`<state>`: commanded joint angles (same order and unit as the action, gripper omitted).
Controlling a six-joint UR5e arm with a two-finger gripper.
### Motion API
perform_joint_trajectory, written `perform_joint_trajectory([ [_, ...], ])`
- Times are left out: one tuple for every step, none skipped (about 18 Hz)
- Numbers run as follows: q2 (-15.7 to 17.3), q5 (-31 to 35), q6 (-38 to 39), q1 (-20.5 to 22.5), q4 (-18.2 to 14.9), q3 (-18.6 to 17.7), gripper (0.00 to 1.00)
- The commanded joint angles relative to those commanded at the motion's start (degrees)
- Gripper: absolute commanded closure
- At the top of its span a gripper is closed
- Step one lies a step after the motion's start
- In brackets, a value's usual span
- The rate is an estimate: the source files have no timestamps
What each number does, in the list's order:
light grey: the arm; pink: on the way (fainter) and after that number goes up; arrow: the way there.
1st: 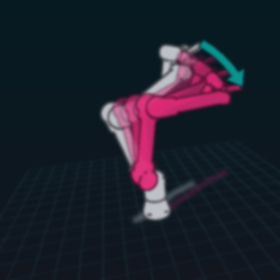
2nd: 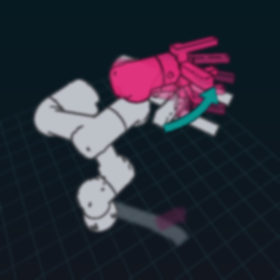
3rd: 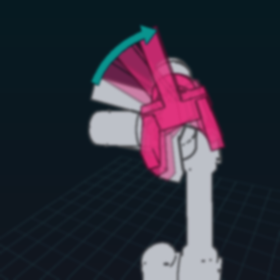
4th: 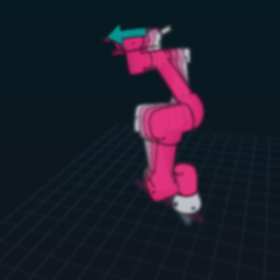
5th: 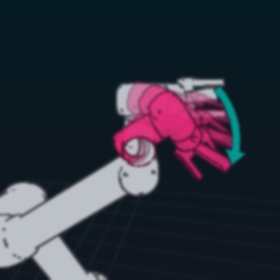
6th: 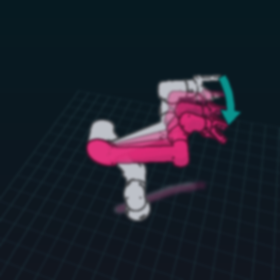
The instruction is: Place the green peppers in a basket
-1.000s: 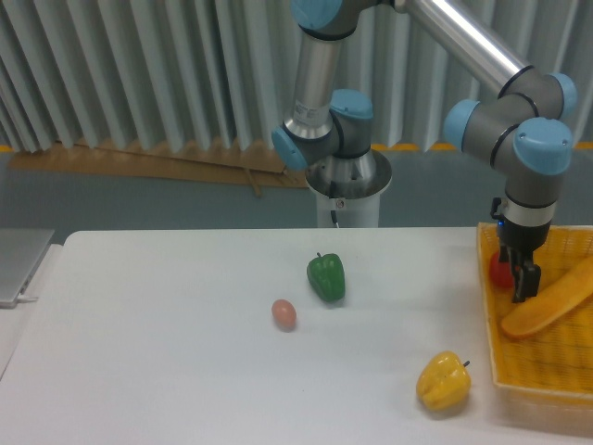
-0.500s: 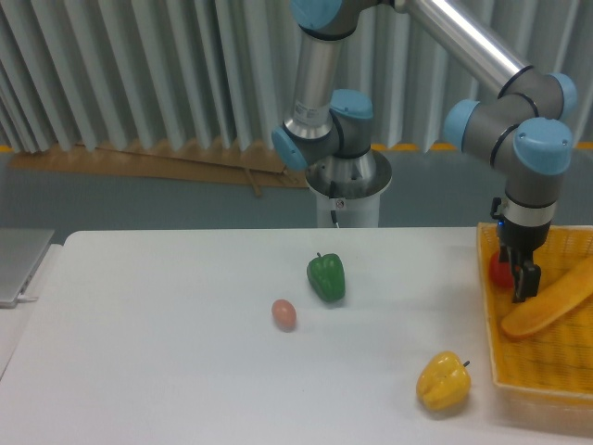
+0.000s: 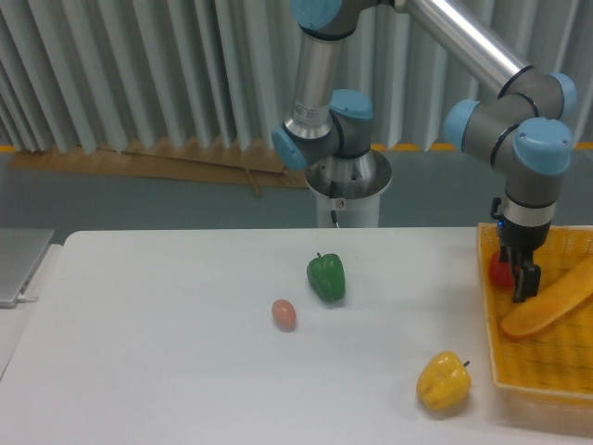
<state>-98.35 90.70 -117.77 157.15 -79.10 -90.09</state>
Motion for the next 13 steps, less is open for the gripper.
perform_joint_trajectory([
  [0.0, 0.0, 0.0, 0.0, 0.0, 0.0, 0.0],
  [0.0, 0.0, 0.0, -0.09, 0.0, 0.0, 0.0],
  [0.0, 0.0, 0.0, -0.09, 0.0, 0.0, 0.0],
  [0.0, 0.0, 0.0, -0.09, 0.0, 0.0, 0.0],
  [0.0, 0.0, -0.09, 0.0, -0.09, 0.17, 0.0],
  [0.09, 0.09, 0.0, -0.09, -0.09, 0.0, 0.0],
  [0.09, 0.09, 0.0, -0.17, -0.09, 0.17, 0.0],
  [0.09, 0.09, 0.0, -0.09, -0.09, 0.17, 0.0],
  [0.09, 0.09, -0.17, 0.0, -0.09, 0.17, 0.0],
  [0.09, 0.09, -0.44, 0.26, -0.35, 0.0, 0.0],
  [0.09, 0.0, -0.44, 0.26, -0.79, -0.09, 0.0],
  [0.09, 0.17, -0.27, -0.08, -0.88, -0.09, 0.0],
  [0.35, 0.18, -0.26, -0.26, -1.49, 0.0, 0.0],
])
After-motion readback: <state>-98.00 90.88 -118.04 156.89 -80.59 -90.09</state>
